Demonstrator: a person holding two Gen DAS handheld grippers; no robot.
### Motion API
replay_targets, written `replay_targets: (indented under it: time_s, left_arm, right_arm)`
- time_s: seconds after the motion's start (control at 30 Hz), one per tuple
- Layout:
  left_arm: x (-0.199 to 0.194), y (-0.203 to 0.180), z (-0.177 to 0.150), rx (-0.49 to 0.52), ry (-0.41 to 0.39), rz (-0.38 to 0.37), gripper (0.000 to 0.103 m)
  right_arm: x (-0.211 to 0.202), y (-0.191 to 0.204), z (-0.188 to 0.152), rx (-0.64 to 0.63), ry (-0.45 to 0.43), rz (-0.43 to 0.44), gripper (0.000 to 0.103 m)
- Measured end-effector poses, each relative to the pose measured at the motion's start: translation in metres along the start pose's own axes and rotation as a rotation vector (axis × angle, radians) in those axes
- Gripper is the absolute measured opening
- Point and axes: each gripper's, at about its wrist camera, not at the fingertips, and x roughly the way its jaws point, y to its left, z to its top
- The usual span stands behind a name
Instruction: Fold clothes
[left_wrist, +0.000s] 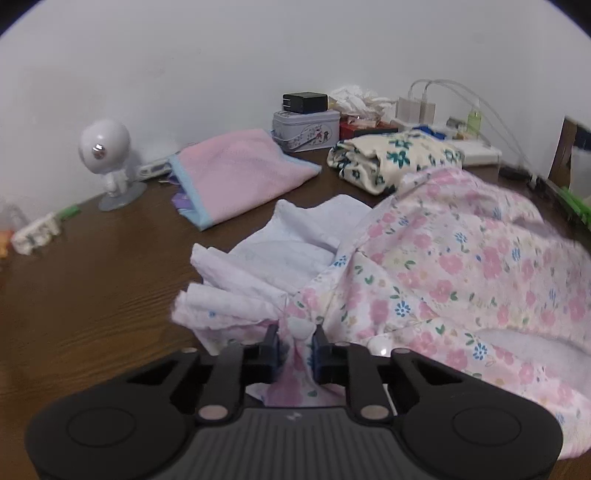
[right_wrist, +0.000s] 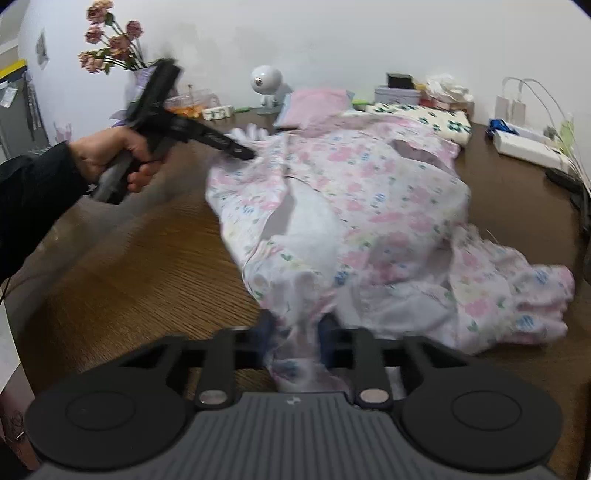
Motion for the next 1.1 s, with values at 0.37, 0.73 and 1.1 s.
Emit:
replay_targets:
  time_s: [0.37, 0.73, 1.1]
  left_arm:
    - [-0.176, -0.037, -0.161, -0.333, -0.047, 0.034, 0.022]
    - [-0.245, -0.038, -0.153, -0.431, -0.216, 0.049, 0.058]
    - [-0.2, -0.057, -0.172, -0.489, -0.12, 0.01, 0.058]
  right_arm:
    - [-0.051, -0.025, -0.031, -0.009, 0.089, -0.049, 0.017]
    - [-0.051, 0.054, 0.0, -0.085, -0.117, 0.074, 0.063]
    - [-0.027, 0.051, 0.004, -0.061, -0.103, 0.051, 0.062]
